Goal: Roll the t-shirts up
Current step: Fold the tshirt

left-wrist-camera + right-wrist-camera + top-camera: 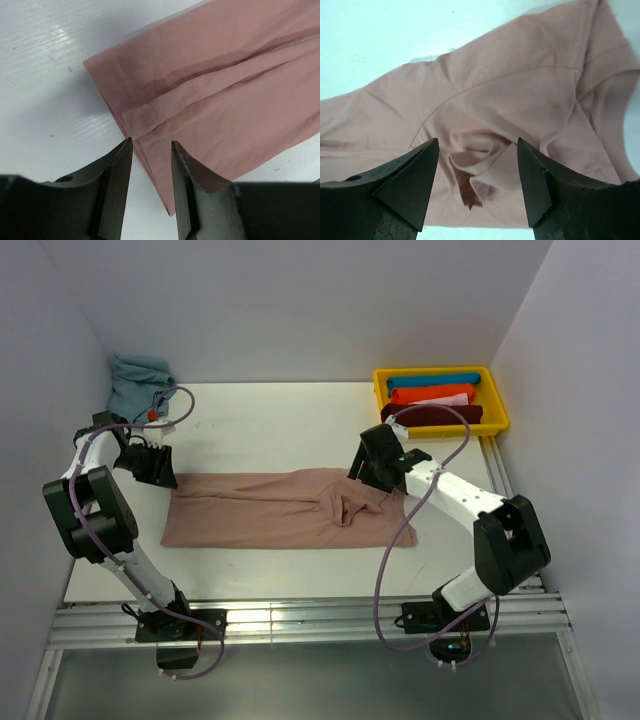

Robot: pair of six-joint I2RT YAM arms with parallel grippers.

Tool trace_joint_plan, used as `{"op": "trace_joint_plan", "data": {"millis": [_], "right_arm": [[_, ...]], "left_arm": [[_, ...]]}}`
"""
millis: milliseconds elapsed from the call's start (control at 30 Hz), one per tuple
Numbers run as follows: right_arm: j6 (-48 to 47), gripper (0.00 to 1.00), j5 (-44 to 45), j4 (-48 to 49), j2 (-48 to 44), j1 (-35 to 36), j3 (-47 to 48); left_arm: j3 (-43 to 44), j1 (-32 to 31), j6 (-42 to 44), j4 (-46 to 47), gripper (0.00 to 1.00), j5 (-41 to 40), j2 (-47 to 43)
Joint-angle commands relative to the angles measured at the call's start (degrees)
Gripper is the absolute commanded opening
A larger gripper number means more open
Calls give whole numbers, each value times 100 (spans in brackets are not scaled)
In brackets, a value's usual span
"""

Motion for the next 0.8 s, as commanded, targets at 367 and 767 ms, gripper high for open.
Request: {"op": "trace_joint_plan", "data": {"millis": [367, 767], "right_arm": [[-196, 50, 40, -289, 174, 264, -249], [112, 16, 207, -342, -766, 448, -1022]], "left_arm": [[97, -27, 145, -108, 42, 145, -80], [-184, -27, -293, 164, 41, 329, -431]]}}
